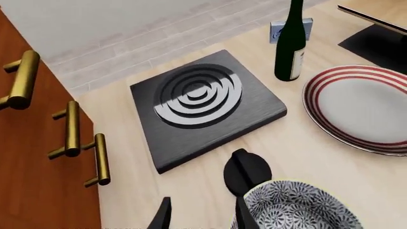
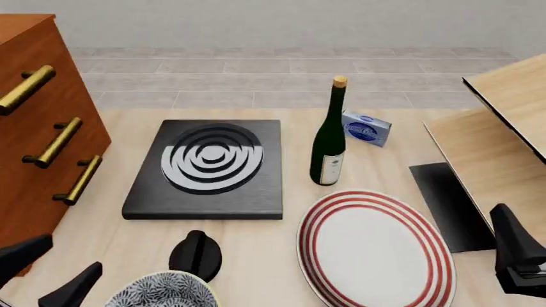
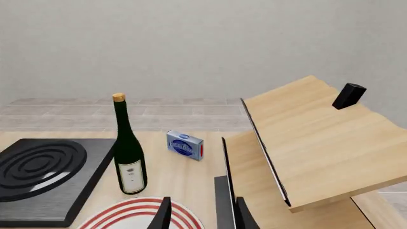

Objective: Put the bowl on the stove.

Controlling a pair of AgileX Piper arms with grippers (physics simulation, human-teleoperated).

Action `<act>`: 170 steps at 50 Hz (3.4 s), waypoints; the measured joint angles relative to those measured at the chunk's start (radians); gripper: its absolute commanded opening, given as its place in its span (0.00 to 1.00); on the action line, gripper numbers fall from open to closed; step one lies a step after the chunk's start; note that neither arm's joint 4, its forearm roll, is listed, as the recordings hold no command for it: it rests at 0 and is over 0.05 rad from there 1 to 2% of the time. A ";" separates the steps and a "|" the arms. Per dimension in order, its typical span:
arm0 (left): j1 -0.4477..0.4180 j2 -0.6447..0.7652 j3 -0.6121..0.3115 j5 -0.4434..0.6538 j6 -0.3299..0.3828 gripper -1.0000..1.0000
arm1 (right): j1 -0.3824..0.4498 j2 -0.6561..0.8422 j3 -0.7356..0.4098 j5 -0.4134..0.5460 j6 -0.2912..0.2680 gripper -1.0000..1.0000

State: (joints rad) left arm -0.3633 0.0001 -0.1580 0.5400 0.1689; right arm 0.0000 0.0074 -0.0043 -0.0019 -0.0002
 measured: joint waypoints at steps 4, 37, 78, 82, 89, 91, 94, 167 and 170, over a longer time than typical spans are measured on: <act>-0.007 0.000 -0.008 0.014 -0.008 1.00 | 0.000 0.000 0.000 0.000 0.000 1.00; -0.068 0.000 0.074 0.012 -0.093 1.00 | 0.000 0.000 0.000 0.000 0.000 1.00; -0.086 0.000 0.138 0.078 -0.158 1.00 | 0.000 0.000 0.000 0.000 0.000 1.00; -0.082 0.000 0.133 0.097 -0.153 1.00 | 0.000 0.000 0.000 0.000 0.000 1.00; -0.081 0.029 0.124 0.125 -0.128 1.00 | 0.000 0.000 0.000 0.000 0.000 1.00; -0.082 0.049 0.124 0.119 -0.123 1.00 | 0.000 0.000 0.000 0.000 0.000 1.00; -0.084 0.083 0.127 0.103 -0.115 1.00 | 0.000 0.000 0.000 0.000 0.000 1.00; -0.077 0.525 0.156 -0.262 0.015 0.00 | 0.000 0.000 0.000 0.000 0.000 1.00; -0.070 0.514 0.156 -0.260 0.033 0.00 | 0.000 0.000 0.000 0.000 0.000 1.00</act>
State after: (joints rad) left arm -0.4332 0.5143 -0.0020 0.2802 0.2021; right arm 0.0000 0.0074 -0.0043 -0.0019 -0.0001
